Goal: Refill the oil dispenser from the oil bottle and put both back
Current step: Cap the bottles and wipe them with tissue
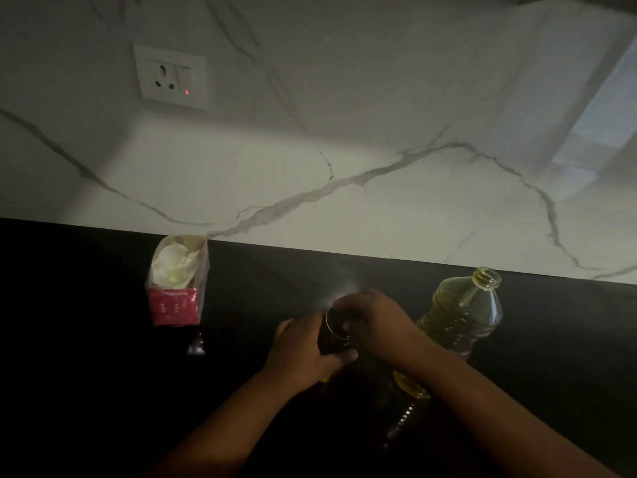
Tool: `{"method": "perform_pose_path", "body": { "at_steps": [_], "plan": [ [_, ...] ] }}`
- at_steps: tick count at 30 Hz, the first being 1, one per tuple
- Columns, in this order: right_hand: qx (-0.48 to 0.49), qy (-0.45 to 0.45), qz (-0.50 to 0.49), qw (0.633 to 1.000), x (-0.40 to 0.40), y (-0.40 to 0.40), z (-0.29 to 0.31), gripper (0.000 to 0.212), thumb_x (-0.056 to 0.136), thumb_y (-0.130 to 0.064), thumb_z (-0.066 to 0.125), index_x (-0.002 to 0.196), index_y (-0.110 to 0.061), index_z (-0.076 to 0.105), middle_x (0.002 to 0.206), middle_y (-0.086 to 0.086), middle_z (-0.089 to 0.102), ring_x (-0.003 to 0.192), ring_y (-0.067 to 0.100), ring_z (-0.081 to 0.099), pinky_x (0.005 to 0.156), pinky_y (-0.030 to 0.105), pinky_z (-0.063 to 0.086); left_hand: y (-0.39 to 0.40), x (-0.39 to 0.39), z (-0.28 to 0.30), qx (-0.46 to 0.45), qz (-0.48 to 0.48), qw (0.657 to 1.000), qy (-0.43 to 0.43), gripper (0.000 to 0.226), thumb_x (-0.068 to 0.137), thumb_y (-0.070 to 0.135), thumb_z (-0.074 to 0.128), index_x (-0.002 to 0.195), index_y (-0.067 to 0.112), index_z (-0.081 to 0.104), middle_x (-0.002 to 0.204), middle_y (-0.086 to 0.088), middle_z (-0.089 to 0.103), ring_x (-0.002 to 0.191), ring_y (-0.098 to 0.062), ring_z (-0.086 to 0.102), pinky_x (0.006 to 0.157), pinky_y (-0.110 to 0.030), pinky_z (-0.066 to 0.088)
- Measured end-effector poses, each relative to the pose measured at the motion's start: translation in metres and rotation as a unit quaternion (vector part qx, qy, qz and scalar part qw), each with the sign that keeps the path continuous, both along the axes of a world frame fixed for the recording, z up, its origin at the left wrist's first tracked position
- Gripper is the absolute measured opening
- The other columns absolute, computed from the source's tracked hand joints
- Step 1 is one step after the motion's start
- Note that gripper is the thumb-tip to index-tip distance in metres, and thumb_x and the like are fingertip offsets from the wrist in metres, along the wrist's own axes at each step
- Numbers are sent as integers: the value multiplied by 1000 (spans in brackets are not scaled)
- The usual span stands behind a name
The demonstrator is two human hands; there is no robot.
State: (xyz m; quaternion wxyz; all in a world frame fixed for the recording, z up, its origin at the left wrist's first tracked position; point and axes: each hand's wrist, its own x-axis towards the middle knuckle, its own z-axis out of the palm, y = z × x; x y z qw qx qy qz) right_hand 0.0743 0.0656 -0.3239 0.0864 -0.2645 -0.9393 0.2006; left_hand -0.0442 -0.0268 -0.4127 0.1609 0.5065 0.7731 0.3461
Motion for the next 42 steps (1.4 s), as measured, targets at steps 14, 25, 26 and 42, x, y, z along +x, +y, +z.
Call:
{"method": "perform_pose_path", "body": {
  "at_steps": [14,25,26,42],
  "plan": [
    [54,-54,-23,997,-17,-8,-9,32,85,-11,59,115,-21,63,102,-2,58,90,14,55,61,5,29,-1,0,-2,32,14,997,-70,72,70,51,81,132,25,54,121,3,67,116,-17,61,95,-27,46],
    [110,-52,-1,993,-17,-15,-13,17,86,-14,57,102,-17,61,94,-1,51,84,20,54,64,23,36,-2,2,-4,39,21,995,-87,60,72,41,81,126,27,57,113,0,71,109,-22,65,87,-27,49],
    [119,-61,2,991,-18,-17,-13,16,87,-15,56,102,-16,60,97,1,53,88,22,56,66,25,36,-3,2,-4,39,24,995,-87,59,72,40,81,124,27,58,112,-1,71,108,-23,66,86,-27,49],
    [26,125,-83,988,21,-25,-4,54,83,-28,71,131,-28,46,106,-8,57,94,7,58,81,22,47,-10,8,14,-11,35,999,-39,124,62,75,71,155,31,4,163,-3,16,151,-19,10,122,-49,10]
  ]
}}
